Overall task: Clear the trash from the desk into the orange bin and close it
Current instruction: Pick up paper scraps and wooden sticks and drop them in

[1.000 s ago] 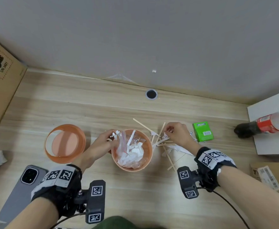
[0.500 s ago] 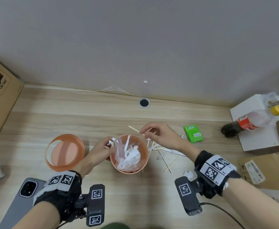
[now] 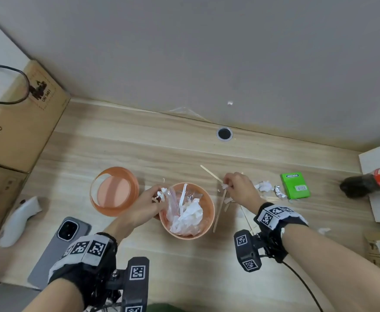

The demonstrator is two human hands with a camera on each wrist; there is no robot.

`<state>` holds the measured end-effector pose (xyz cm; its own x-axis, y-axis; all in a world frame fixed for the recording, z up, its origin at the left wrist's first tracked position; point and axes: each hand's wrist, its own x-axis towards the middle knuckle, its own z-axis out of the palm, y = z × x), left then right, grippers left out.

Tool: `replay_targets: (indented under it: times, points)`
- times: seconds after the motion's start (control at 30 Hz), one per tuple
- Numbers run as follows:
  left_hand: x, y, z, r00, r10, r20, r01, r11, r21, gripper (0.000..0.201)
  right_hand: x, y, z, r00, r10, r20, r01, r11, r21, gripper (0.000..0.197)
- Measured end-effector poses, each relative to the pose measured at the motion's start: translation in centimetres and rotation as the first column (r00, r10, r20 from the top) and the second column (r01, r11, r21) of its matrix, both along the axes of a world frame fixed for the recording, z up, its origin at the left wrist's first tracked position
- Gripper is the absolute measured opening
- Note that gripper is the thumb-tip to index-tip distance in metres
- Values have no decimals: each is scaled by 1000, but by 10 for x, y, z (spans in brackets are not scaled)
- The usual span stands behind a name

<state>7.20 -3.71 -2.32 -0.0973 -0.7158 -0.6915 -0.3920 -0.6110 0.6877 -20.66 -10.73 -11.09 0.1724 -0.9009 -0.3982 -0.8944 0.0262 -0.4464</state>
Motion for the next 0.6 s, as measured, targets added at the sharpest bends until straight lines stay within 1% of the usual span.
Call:
replay_targets:
  times: [0.07,0.13,0.17,0.2,0.23,0.27,0.3,0.33,0.37,0.4,0.43,0.47,0.5,0.53,0.6]
  points:
    - [2,1,-1,1000,6,6,-6,1000,-1,35,-3,0,-3,999,-31,-26,31,999,9,21]
    - [1,0,-2,1000,8,4,-8,1000,2,36,-10,0,4,997,-82,-3,82,997,-3,18]
    - [0,0,-1,1000,6,0,-6,1000,-1,37,-12,-1,13,991,-124,50,125,992,-18,14]
    - [-1,-1,-1,1000,8,-8,-8,1000,-7,36,-11,-1,25,978,-155,139,163,986,-41,11]
    - [-3,-2,-1,1000,9,-14,-9,1000,-11,35,-9,-2,40,957,-164,238,185,980,-70,14]
    - [-5,-4,-2,1000,10,-18,-10,1000,-12,33,-5,-1,56,933,-143,330,181,980,-87,17]
    - [-7,-5,-3,1000,11,-19,-11,1000,-12,32,2,0,75,910,-97,402,145,985,-91,17]
    - [-10,-6,-3,1000,10,-22,-10,1000,-15,31,10,3,91,896,-26,443,68,995,-79,12]
    - [-12,-7,-3,1000,6,-24,-6,1000,-17,31,16,6,105,891,69,449,-51,997,-51,7]
    - [-13,-8,-3,1000,0,-25,0,1000,-17,30,23,11,117,886,187,424,-197,980,-21,8]
    - [-14,-9,-3,1000,-6,-26,6,1000,-16,31,26,14,123,874,308,377,-334,943,4,13]
    - [-15,-10,-3,1000,-12,-26,11,1000,-17,32,27,16,126,851,396,344,-426,905,11,18]
    - [-16,-11,-3,1000,-18,-24,18,1000,-19,35,24,16,127,842,421,337,-448,894,1,22]
    - [-17,-12,-3,999,-24,-22,24,999,-22,37,19,15,126,853,384,355,-404,915,-19,24]
    - [-19,-13,-4,999,-27,-18,26,999,-30,39,1,13,122,888,196,416,-188,980,-61,28]
